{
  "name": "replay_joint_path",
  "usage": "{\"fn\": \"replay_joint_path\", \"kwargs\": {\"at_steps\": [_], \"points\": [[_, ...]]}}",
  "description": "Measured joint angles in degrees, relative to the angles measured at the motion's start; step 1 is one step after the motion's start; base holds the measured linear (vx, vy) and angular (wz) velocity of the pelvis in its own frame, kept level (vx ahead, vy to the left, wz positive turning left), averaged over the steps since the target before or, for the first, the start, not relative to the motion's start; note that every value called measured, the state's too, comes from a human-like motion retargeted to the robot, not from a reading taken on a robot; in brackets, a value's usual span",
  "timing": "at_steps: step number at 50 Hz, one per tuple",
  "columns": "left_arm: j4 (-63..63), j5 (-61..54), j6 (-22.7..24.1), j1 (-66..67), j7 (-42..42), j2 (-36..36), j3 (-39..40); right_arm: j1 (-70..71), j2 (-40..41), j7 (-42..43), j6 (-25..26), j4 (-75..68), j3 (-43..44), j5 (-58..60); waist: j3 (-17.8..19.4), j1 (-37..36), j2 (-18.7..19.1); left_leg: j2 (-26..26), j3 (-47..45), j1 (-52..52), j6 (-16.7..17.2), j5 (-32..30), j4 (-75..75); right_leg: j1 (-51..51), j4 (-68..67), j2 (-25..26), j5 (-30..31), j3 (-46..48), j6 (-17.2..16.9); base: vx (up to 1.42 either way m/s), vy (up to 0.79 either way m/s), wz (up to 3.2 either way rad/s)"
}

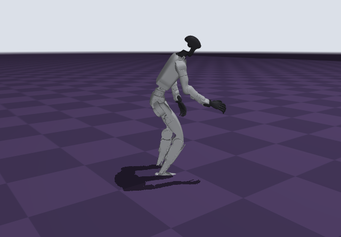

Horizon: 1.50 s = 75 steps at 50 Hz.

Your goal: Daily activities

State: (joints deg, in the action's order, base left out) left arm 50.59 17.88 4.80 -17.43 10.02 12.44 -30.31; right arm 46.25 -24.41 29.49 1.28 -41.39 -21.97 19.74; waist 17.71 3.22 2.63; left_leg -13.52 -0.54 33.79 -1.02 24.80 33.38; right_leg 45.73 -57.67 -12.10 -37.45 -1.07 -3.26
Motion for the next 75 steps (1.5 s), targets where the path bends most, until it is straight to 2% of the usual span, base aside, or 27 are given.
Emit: {"fn": "replay_joint_path", "kwargs": {"at_steps": [4,10,12,18,20,26,29,35,37,41,43,46,51,53,55,61,63,75], "points": [[0.4,-0.2,-0.2,-0.5,-0.7,-0.2,0.2,0.4,0.5,-1.5,-0.3,-1.1,-0.2,-0.8,-0.5,-0.4,0.8,0.7,0.8,-2.2,0.1,-1.4,-4.7,-1.1,2.9,0.8,0.7,0.4,0.1,0.04,0.00,-0.08],[0.6,0.0,-0.2,0.5,-1.3,-1.0,0.0,-1.5,1.8,-2.2,-0.8,-0.7,0.4,-1.6,-0.6,0.8,0.2,-1.0,-0.1,0.6,-0.5,0.2,1.2,0.4,-0.7,-0.8,-0.2,-0.7,-0.6,-0.01,0.01,-0.01],[0.6,-0.2,-0.3,0.1,-2.2,-0.9,0.2,-1.6,1.5,-2.9,-0.9,0.0,1.1,-2.5,-0.9,-0.4,1.4,0.7,0.9,-3.0,-0.5,-1.1,-5.2,-1.9,3.9,1.1,1.0,0.1,-0.4,0.09,0.01,-0.37],[0.7,-0.7,-0.2,1.6,-3.3,-1.9,-0.4,-3.5,2.2,-3.6,-1.1,0.6,2.2,-4.3,-0.8,0.6,0.6,-1.0,-0.3,-0.4,-1.3,0.7,1.3,-0.6,-0.2,-0.5,0.1,-1.3,-1.2,0.00,0.01,-0.03],[0.8,-1.5,-0.2,1.0,-4.5,-1.8,-0.7,-2.3,1.5,-4.8,-1.1,-0.5,2.4,-5.8,-1.1,-0.9,1.8,0.6,0.7,-4.6,-1.3,-0.6,-5.6,-3.2,4.6,1.3,1.2,-0.5,-1.0,0.11,0.02,-0.41],[1.7,-3.0,-0.5,2.4,-5.9,-3.3,-2.4,-1.1,2.5,-7.1,-0.3,-5.4,1.6,-8.1,-0.8,-0.4,1.0,-1.5,-0.9,-2.3,-2.0,1.1,1.0,-1.8,-0.5,-0.8,0.0,-2.1,-1.6,-0.01,0.01,-0.03],[2.3,-4.8,-0.8,1.8,-7.1,-4.0,-2.7,2.5,2.5,-9.0,-0.6,-10.8,1.1,-10.8,-0.6,-1.5,2.2,-0.5,-0.2,-5.7,-2.2,0.1,-4.2,-3.7,2.6,0.4,0.9,-1.7,-1.5,0.08,0.03,-0.33],[2.9,-7.0,-1.3,3.2,-7.9,-5.6,-2.9,1.8,3.7,-11.3,-0.4,-14.3,1.4,-14.2,-0.6,-0.7,1.2,-2.2,-1.6,-3.7,-3.6,2.8,2.6,-2.6,-2.4,-1.1,-0.3,-3.3,-2.3,0.01,0.05,-0.08],[3.0,-8.1,-1.7,2.9,-8.4,-5.8,-2.4,1.4,3.4,-13.1,-1.0,-15.6,1.5,-16.1,-0.9,-1.5,2.0,-1.0,-0.9,-7.3,-3.9,2.2,-2.3,-4.8,0.8,0.4,0.4,-2.8,-2.2,0.08,0.06,-0.42],[3.6,-9.0,-2.2,3.6,-8.5,-6.5,-1.9,-2.9,4.3,-15.2,-1.3,-16.0,1.5,-17.6,-0.7,-0.2,0.7,-2.2,-2.3,-6.0,-4.9,4.4,3.2,-4.2,-3.5,-0.5,-0.2,-4.4,-3.0,-0.03,0.07,-0.15],[4.5,-9.6,-2.6,3.5,-9.0,-6.4,-1.4,-5.6,4.3,-17.7,-1.4,-16.1,1.0,-18.2,-1.4,-0.4,1.0,-1.5,-1.8,-8.7,-5.4,4.6,0.1,-5.7,-1.8,0.6,0.2,-4.3,-3.1,0.07,0.08,-0.41],[5.8,-9.6,-3.2,3.6,-9.2,-6.6,-1.4,-9.8,5.0,-20.4,-1.3,-17.1,-0.1,-18.2,-1.2,0.9,0.0,-2.1,-2.9,-8.4,-5.8,5.7,3.2,-5.5,-4.7,0.3,0.3,-5.5,-3.5,-0.04,0.07,-0.26],[10.0,-8.5,-4.1,2.9,-10.2,-6.3,-1.9,-16.7,6.1,-25.7,-1.1,-19.9,-2.7,-17.6,-2.2,2.9,-1.4,-1.9,-4.0,-10.0,-6.6,6.6,3.4,-5.5,-6.5,0.9,1.6,-6.4,-4.3,-0.01,0.07,-0.35],[12.7,-7.7,-4.3,2.0,-10.7,-6.0,-2.0,-19.1,6.6,-28.0,-1.3,-21.4,-3.6,-17.4,-3.8,3.2,-1.3,-0.9,-4.0,-11.6,-6.8,6.5,0.2,-5.5,-5.2,1.7,2.8,-5.4,-4.2,0.04,0.07,-0.57],[14.3,-7.0,-4.6,1.7,-10.9,-5.8,-2.5,-21.5,6.9,-29.1,-1.1,-22.8,-4.3,-17.4,-3.9,4.1,-2.3,-0.8,-5.5,-11.1,-6.8,6.7,1.8,-4.9,-6.7,0.5,3.4,-4.5,-3.8,-0.04,0.05,-0.61],[18.2,-5.5,-4.8,-1.3,-10.7,-4.7,-3.4,-26.9,7.9,-31.2,-1.2,-26.2,-4.8,-18.6,-6.6,5.6,-4.4,1.3,-8.4,-10.6,-6.9,7.9,2.6,-5.6,-7.6,-0.9,1.0,0.8,-1.5,-0.02,0.03,-0.62],[18.7,-5.3,-4.6,-2.8,-10.7,-4.1,-3.5,-27.9,8.1,-31.8,-1.3,-26.6,-4.7,-19.3,-7.8,5.6,-4.4,2.4,-8.7,-11.7,-7.0,8.1,0.1,-6.8,-5.9,0.2,0.0,2.6,-0.9,0.05,0.02,-0.65],[15.3,-4.5,-2.7,-5.1,-9.0,-1.2,-4.5,-30.6,8.4,-32.2,-2.7,-23.1,-5.4,-19.7,-9.7,6.6,-9.0,4.7,-15.5,-11.1,-7.1,9.9,4.7,-14.3,-9.6,-3.0,-6.0,6.6,0.3,-0.04,-0.02,-0.54]]}}
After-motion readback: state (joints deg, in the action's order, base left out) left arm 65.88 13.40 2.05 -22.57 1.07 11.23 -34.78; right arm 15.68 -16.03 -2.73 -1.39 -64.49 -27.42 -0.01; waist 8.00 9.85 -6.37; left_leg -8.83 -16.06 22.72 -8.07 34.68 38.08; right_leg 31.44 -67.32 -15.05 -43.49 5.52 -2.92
